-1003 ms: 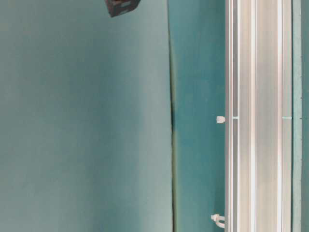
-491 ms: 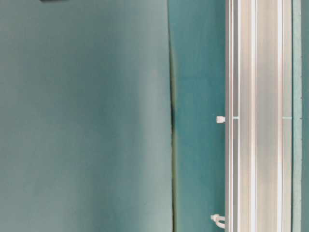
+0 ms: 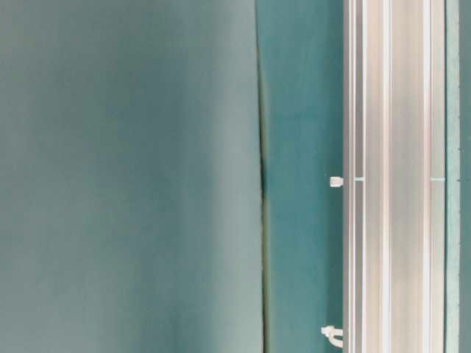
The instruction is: Lift the large metal rail with both hands.
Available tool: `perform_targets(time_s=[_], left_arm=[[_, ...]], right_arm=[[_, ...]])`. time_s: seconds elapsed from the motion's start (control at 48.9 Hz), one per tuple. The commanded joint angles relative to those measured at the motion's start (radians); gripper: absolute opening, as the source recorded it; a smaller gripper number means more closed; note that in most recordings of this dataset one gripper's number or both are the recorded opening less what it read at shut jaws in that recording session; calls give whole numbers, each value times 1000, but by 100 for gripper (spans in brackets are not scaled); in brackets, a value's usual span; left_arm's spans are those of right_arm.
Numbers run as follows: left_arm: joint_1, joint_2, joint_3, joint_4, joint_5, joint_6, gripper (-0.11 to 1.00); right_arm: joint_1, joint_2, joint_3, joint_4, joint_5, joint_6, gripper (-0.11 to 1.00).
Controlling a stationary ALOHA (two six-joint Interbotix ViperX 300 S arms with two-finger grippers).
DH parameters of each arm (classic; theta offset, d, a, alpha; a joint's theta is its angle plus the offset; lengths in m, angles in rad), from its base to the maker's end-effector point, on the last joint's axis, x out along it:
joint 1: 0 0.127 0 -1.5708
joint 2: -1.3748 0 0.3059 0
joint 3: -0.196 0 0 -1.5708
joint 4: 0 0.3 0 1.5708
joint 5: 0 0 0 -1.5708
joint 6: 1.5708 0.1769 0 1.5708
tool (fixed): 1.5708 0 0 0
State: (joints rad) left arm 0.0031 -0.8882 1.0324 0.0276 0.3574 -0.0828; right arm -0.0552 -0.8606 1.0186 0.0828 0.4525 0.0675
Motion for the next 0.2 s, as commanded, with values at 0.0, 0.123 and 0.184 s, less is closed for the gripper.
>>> perform_targets(time_s=[0.0,0.123,0.184], left_arm=[[2,-71,-14,-2,-63,-6,97],[21,-138,-20,-2,-140,-12,96],[29,-158,-20,-2,-175,-12,96]], right_arm=[[-2,-92,-5,-2,-35,6,92],[-6,-229,-5,-2,-91,6,91],[-11,-288,0,-2,-121,6,91]])
